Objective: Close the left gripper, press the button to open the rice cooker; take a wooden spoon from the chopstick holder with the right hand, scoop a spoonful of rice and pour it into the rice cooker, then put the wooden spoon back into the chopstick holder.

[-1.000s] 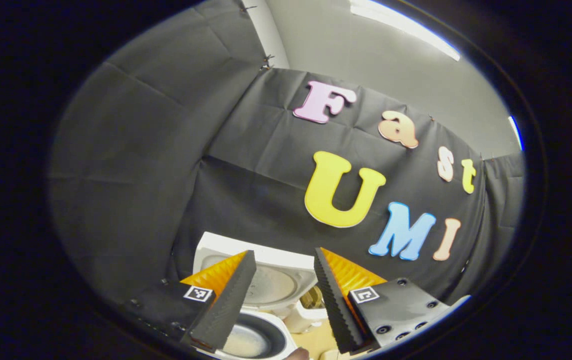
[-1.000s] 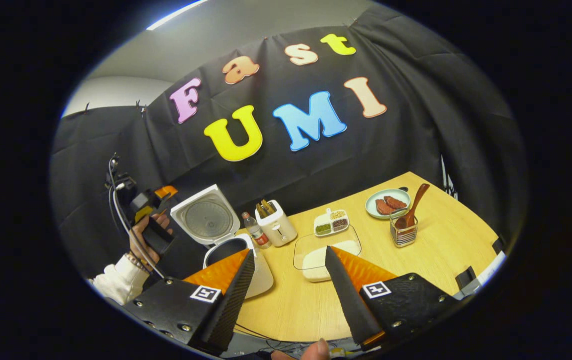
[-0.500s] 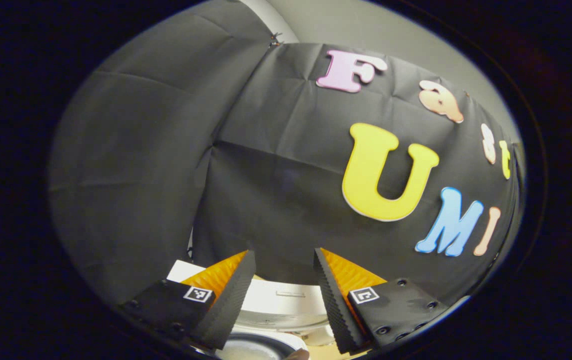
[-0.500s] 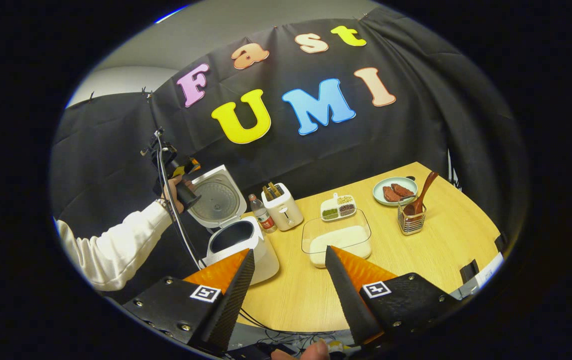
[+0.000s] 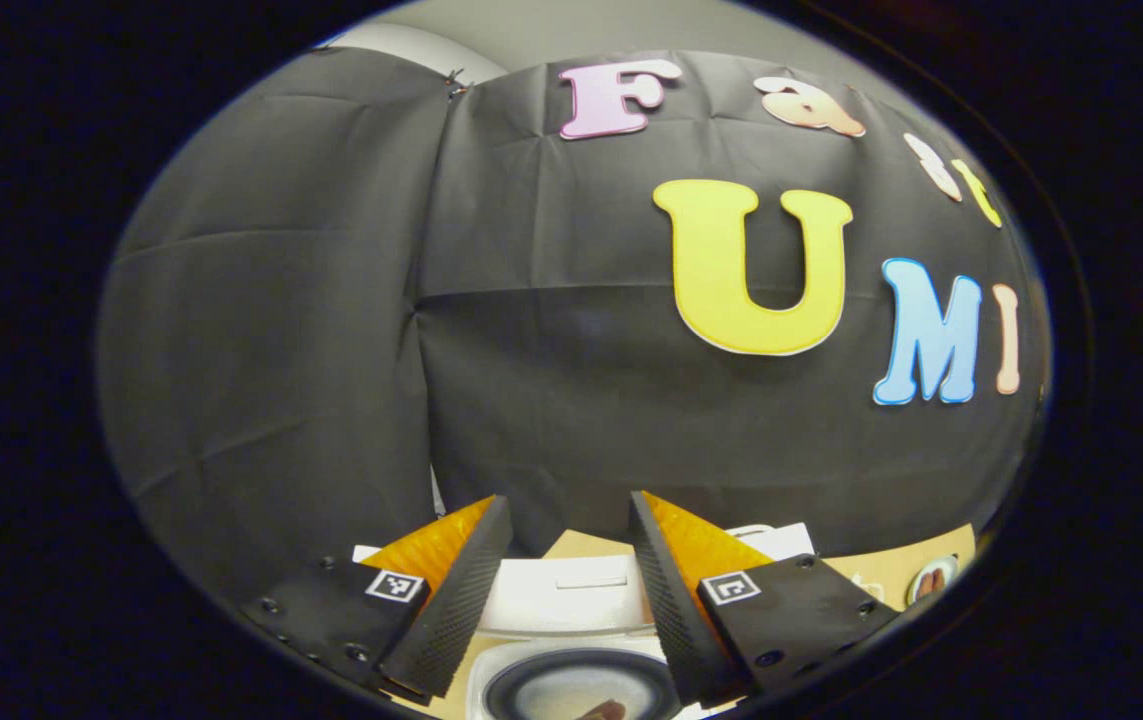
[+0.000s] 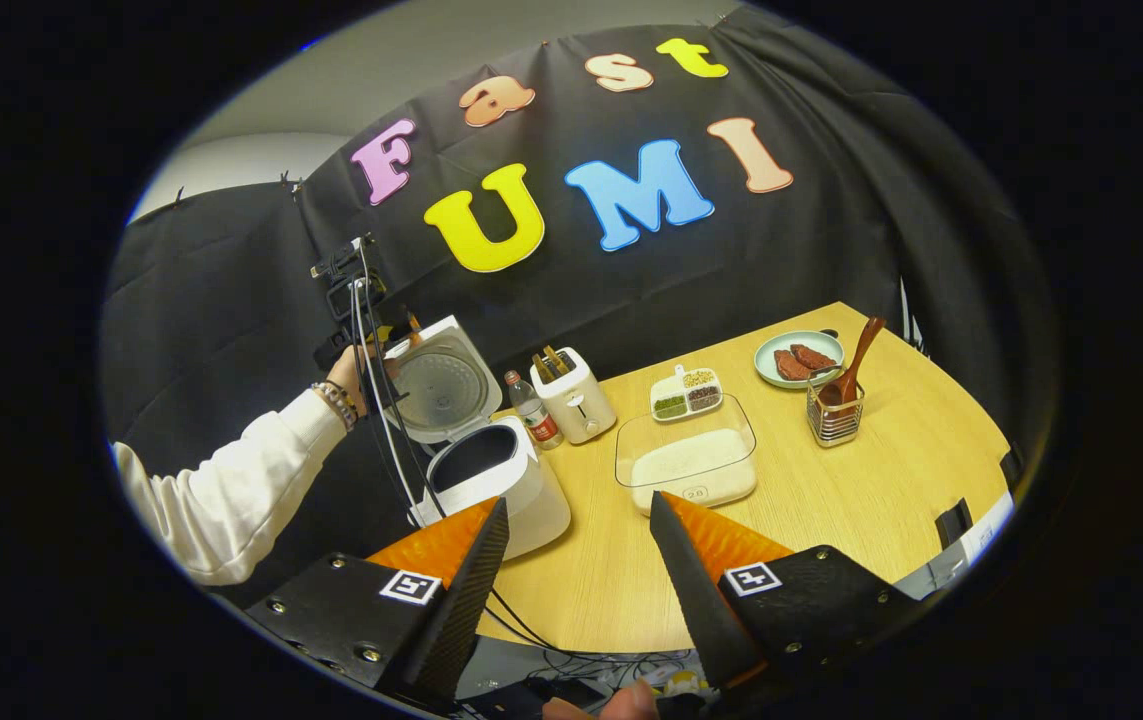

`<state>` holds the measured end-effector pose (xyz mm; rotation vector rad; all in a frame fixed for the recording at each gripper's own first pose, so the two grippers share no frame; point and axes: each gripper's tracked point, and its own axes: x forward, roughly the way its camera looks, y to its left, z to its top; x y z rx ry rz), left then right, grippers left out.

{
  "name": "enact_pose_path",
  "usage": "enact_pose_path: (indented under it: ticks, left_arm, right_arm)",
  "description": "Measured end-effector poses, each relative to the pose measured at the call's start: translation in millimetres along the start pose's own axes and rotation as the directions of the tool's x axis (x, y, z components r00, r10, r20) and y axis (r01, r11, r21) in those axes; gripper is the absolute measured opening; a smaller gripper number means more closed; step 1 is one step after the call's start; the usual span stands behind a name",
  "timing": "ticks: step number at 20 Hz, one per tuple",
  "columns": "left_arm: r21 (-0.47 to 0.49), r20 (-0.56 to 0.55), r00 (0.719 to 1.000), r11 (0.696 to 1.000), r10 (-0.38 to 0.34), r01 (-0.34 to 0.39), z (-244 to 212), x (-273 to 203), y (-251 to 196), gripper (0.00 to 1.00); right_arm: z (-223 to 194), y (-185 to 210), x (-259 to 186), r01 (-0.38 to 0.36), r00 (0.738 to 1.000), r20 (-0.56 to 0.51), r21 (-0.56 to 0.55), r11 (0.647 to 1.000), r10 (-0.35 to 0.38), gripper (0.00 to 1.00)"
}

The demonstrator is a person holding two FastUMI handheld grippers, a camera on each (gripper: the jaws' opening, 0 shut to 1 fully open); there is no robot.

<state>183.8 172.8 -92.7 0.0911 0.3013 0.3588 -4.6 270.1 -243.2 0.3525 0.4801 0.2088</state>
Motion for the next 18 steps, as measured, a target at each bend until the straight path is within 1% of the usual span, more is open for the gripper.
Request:
enact_pose_path:
  ticks: [1,6,11,13,15,16,17,18]
  left_arm:
    - [0.002,0.002,1.0,1.0,-0.012,0.012,-0.2,-5.6,-1.9,0.86]
    - [0.01,0.01,0.999,0.999,-0.044,0.044,-31.2,-53.8,-8.6,0.85]
    - [0.013,0.011,0.998,0.998,-0.055,0.055,-82.3,-103.4,-13.3,0.85]
    - [0.013,-0.01,0.998,0.998,-0.063,0.063,-112.9,-116.4,-15.4,0.84]
    - [-0.001,-0.071,0.995,0.997,-0.073,0.073,-151.2,-123.7,-18.6,0.85]
    - [-0.003,-0.114,0.991,0.997,-0.074,0.075,-170.7,-126.3,-19.7,0.89]
    - [0.006,-0.139,0.988,0.997,-0.071,0.073,-185.9,-127.8,-19.0,0.85]
    - [0.013,-0.173,0.982,0.997,-0.073,0.076,-201.3,-128.6,-21.0,0.85]
  right_arm:
    - [-1.3,0.5,-0.1,-0.002,1.0,-0.002,0.0,1.0,0.002,0.88]
    - [-6.9,-1.2,1.1,-0.002,1.0,-0.014,0.024,1.0,0.002,0.87]
    - [-12.3,-1.4,-0.2,-0.001,1.0,-0.026,0.028,1.0,0.001,0.87]
    - [-14.7,-3.7,-1.8,0.005,1.0,-0.027,0.026,1.0,-0.004,0.87]
    - [-17.5,-5.7,-3.5,0.007,0.999,-0.033,0.038,0.999,-0.006,0.87]
    - [-18.1,-5.7,-3.7,0.008,0.999,-0.032,0.045,0.999,-0.006,0.87]
    - [-19.6,-5.8,-3.9,0.009,0.999,-0.035,0.049,0.999,-0.007,0.87]
    - [-20.9,-6.2,-4.6,0.008,0.999,-0.037,0.051,0.999,-0.006,0.87]
